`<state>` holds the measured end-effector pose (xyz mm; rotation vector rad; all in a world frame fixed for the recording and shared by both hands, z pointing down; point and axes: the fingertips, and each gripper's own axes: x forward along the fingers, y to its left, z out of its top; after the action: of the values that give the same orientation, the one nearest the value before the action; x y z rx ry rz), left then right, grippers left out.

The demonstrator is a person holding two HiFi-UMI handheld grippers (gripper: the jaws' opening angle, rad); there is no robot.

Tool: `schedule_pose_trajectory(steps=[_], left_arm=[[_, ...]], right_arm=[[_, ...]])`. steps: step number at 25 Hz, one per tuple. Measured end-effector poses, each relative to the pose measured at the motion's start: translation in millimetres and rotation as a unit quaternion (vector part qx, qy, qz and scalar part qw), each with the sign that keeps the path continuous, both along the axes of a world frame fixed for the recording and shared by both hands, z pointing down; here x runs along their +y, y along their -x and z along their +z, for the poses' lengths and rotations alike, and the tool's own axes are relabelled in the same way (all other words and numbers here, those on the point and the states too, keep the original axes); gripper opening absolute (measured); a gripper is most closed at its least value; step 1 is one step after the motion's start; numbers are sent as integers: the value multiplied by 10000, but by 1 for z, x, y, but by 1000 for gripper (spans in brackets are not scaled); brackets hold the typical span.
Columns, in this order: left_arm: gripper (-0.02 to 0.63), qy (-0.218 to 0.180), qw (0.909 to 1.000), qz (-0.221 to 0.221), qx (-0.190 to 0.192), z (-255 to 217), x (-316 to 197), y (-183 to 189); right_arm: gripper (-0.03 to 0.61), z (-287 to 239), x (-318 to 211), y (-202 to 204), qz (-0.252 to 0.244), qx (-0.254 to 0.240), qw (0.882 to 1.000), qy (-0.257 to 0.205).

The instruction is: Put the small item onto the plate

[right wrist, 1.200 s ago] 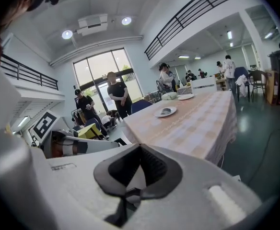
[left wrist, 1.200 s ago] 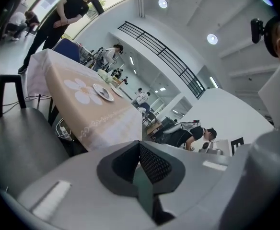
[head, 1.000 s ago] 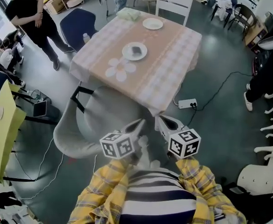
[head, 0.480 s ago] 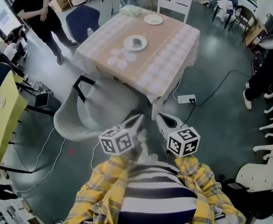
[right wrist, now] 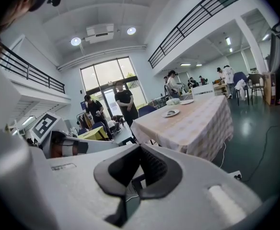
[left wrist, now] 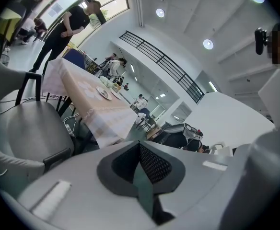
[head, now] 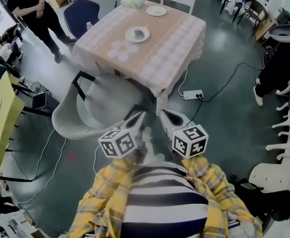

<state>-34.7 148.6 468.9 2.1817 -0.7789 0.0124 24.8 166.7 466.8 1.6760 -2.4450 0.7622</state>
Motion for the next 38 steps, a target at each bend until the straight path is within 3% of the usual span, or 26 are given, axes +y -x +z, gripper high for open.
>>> schedule_pose_trajectory(steps=[10,18,25,38], left_arm=[[-8,17,10000,77,22,1,2,-2],[-8,46,9999,95,19,2,0,-4],[-8,69,9999,99,19,4,-2,-5],[-8,74,9999,87,49,3,-11,-4]], right_arm=[[-5,2,-1,3,6,70,10000,-3],[-5,-5,-4,3,-39,-305,9995,-111],[-5,6,-5,4,-88,128,9999,40],[-5,6,-14,2,-35,210,9998,57]])
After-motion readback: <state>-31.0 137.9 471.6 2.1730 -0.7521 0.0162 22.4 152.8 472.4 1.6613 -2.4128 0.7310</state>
